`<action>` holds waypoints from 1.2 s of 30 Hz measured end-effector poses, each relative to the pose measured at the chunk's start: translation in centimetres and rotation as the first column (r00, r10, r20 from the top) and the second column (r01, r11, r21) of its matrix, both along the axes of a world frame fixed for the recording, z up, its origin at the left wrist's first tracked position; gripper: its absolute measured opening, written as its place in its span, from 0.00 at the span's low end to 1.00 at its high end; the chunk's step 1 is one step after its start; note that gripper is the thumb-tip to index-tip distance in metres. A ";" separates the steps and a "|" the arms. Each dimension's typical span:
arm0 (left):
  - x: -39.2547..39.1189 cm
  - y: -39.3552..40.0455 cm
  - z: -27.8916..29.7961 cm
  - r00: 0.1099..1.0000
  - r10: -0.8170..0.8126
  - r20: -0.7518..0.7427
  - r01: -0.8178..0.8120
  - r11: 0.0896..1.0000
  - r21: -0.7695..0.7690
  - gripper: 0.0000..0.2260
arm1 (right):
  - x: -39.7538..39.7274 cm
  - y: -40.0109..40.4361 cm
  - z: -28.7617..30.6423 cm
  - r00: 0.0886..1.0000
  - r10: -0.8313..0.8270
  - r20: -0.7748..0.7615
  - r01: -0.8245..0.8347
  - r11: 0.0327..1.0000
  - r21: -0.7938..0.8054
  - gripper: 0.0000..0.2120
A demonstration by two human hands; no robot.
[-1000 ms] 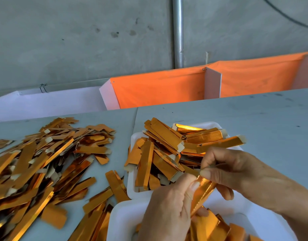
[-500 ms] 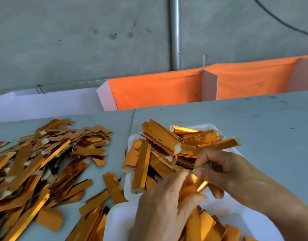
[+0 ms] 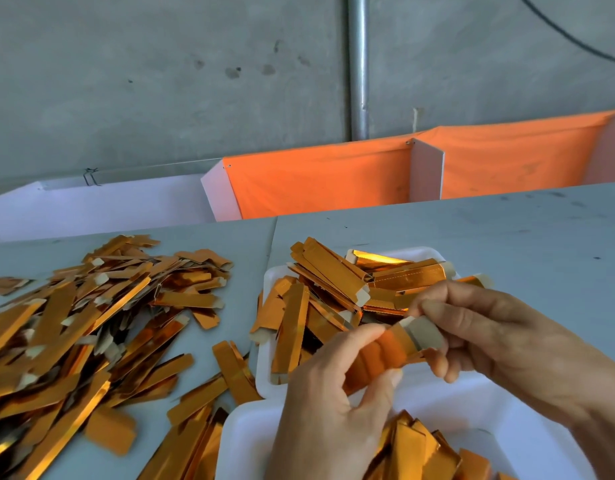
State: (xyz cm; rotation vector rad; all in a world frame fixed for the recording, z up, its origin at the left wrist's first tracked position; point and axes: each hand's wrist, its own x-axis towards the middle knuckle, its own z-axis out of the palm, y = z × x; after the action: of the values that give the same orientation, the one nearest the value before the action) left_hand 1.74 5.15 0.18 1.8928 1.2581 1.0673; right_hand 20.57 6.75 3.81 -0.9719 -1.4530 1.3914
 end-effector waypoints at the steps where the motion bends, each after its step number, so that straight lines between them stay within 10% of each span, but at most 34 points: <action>1: 0.0 -0.1 0.1 1.000 -0.008 0.007 0.008 1.000 0.000 0.14 | 0.1 0.0 0.0 1.000 0.012 0.003 -0.012 1.000 -0.005 0.14; 6: 0.0 -0.1 0.3 0.998 -0.064 0.011 0.064 0.998 0.023 0.19 | 0.6 0.0 -0.1 0.998 0.041 0.039 -0.040 0.999 -0.036 0.04; 17: -0.2 -0.1 0.2 0.986 -0.156 0.058 0.156 0.988 0.004 0.20 | 1.3 0.2 -0.5 0.974 0.210 -0.087 -0.220 0.968 -0.117 0.17; 31: -0.3 0.0 -0.1 0.986 -0.152 0.065 0.156 0.986 -0.050 0.19 | -0.3 -0.1 0.0 0.969 -0.015 0.247 -0.014 0.993 0.115 0.03; 36: -0.6 0.4 -0.4 0.971 -0.174 0.164 0.188 0.980 -0.070 0.20 | -0.3 -0.2 -0.4 0.997 0.075 0.002 -0.075 0.996 0.038 0.07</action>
State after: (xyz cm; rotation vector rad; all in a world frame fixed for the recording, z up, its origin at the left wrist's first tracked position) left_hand 1.18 5.50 -0.21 1.7837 1.0059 1.0274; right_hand 20.31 6.55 3.41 -0.9015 -1.5248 1.4119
